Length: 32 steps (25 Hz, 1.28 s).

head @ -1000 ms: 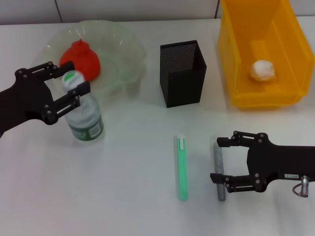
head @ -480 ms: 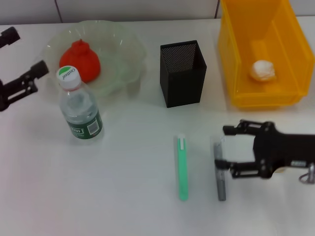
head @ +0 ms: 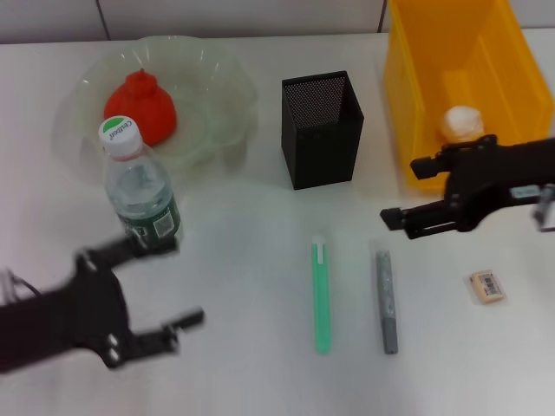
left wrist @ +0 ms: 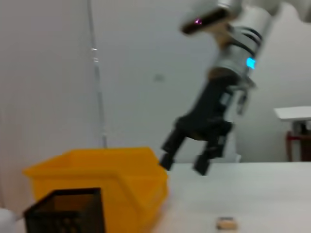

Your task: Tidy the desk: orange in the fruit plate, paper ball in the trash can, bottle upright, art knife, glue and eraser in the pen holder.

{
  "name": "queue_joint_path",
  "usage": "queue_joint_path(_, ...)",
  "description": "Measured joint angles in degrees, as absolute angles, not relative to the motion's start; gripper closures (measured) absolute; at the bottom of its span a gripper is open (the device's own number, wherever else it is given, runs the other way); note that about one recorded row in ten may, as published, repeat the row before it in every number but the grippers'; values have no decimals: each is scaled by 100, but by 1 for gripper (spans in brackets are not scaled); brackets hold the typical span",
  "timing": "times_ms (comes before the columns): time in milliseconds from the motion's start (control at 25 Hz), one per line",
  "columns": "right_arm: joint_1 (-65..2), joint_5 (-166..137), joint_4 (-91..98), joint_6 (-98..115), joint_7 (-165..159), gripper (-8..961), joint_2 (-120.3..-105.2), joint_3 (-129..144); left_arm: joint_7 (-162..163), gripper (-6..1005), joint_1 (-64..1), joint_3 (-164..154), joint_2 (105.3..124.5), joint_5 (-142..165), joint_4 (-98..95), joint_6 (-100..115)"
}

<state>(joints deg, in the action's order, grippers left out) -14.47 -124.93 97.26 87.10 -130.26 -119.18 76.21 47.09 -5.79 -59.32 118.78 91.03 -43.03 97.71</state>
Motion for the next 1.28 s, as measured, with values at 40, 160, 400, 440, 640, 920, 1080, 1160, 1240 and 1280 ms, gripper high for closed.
queue_joint_path(40, -1741, -13351, 9997, 8719, -13903, 117, -11916, 8161, 4383, 187, -644, -6025, 11879, 9163, -3980, 9750)
queue_joint_path(160, -2281, -14215, 9907, 8725, -14872, 118, -11924, 8879, 4195, 186, -725, -6042, 11874, 9215, -3742, 9747)
queue_joint_path(400, -3065, -14674, 9062, 8349, -15664, 118, -11957, 9782, 4181, 186, -804, -6052, 11857, 9219, -3660, 9740)
queue_joint_path(440, -3266, -14617, 8702, 8092, -15778, 118, -11965, 9946, 4174, 186, -806, -6053, 11859, 9220, -3657, 9732)
queue_joint_path(640, -3591, -14471, 8154, 7873, -15908, 118, -11972, 10160, 4166, 186, -798, -6055, 11862, 9220, -3649, 9686)
queue_joint_path(920, -4036, -14481, 7396, 7698, -16193, 119, -11983, 10419, 4156, 186, -813, -6056, 11859, 9220, -3575, 9663)
queue_joint_path(1080, -4234, -14463, 7033, 7516, -16270, 119, -11987, 10545, 4151, 186, -824, -6056, 11857, 9220, -3572, 9663)
queue_joint_path(1160, -4302, -14419, 6901, 7411, -16293, 119, -11993, 10653, 4147, 187, -824, -6035, 11856, 9219, -3565, 9658)
queue_joint_path(1240, -4317, -14384, 6872, 7373, -16297, 119, -11994, 10695, 4146, 187, -823, -6033, 11856, 9219, -3562, 9656)
queue_joint_path(1280, -4318, -14346, 6863, 7333, -16300, 120, -11994, 10729, 4146, 187, -821, -6033, 11856, 9219, -3556, 9654)
